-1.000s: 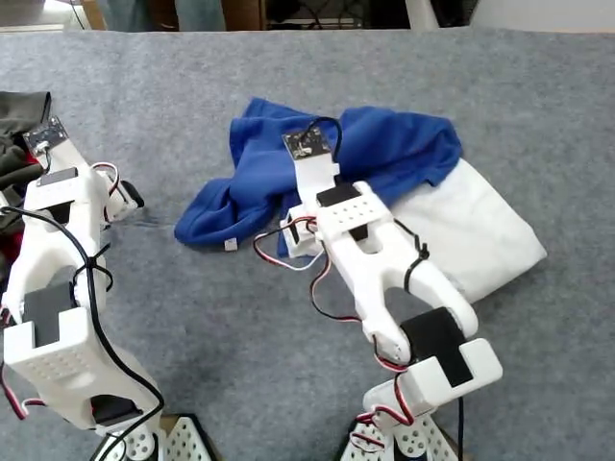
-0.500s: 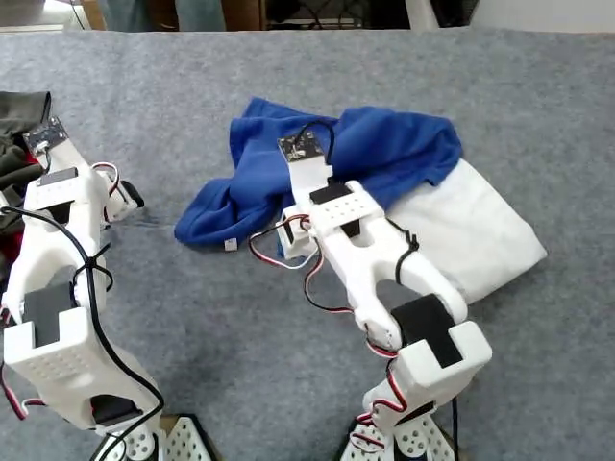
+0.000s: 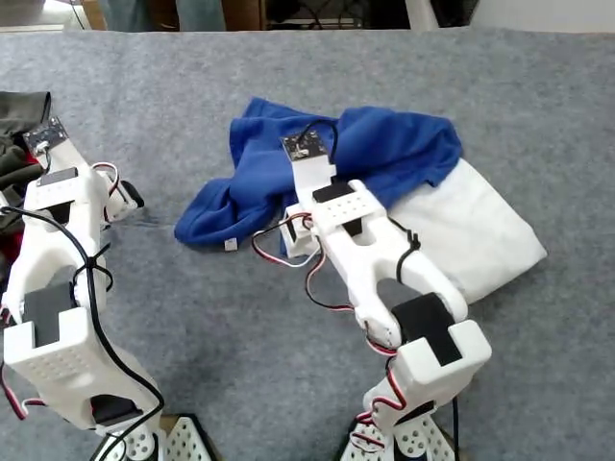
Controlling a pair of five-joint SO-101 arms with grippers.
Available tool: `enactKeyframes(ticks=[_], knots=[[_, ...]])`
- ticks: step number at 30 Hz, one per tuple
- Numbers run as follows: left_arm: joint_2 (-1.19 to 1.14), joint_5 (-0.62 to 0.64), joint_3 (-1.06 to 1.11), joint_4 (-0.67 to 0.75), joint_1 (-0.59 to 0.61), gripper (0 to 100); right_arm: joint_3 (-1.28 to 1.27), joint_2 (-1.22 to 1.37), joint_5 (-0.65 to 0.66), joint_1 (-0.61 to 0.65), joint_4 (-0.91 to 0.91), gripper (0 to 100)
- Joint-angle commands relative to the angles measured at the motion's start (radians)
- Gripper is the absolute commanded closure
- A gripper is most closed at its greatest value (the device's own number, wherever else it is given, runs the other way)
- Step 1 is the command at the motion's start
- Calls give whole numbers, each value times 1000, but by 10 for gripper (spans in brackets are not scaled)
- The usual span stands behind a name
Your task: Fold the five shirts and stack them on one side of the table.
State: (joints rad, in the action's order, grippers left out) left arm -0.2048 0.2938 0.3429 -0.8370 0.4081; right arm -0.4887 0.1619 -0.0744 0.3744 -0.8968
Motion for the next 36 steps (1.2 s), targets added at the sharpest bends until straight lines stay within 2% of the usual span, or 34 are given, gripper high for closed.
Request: enactKeyframes(ticks=[1,22,30,36], knots=[[5,-26,-53,-6,-8,747,28,1,2,8,9,929],[5,-26,-53,-6,-13,748,107,7,-3,60,-61,926],[5,-26,-53,-8,-15,748,107,8,2,104,-61,767],[5,-26,-53,-8,-15,748,102,10,-6,130,-40,805]])
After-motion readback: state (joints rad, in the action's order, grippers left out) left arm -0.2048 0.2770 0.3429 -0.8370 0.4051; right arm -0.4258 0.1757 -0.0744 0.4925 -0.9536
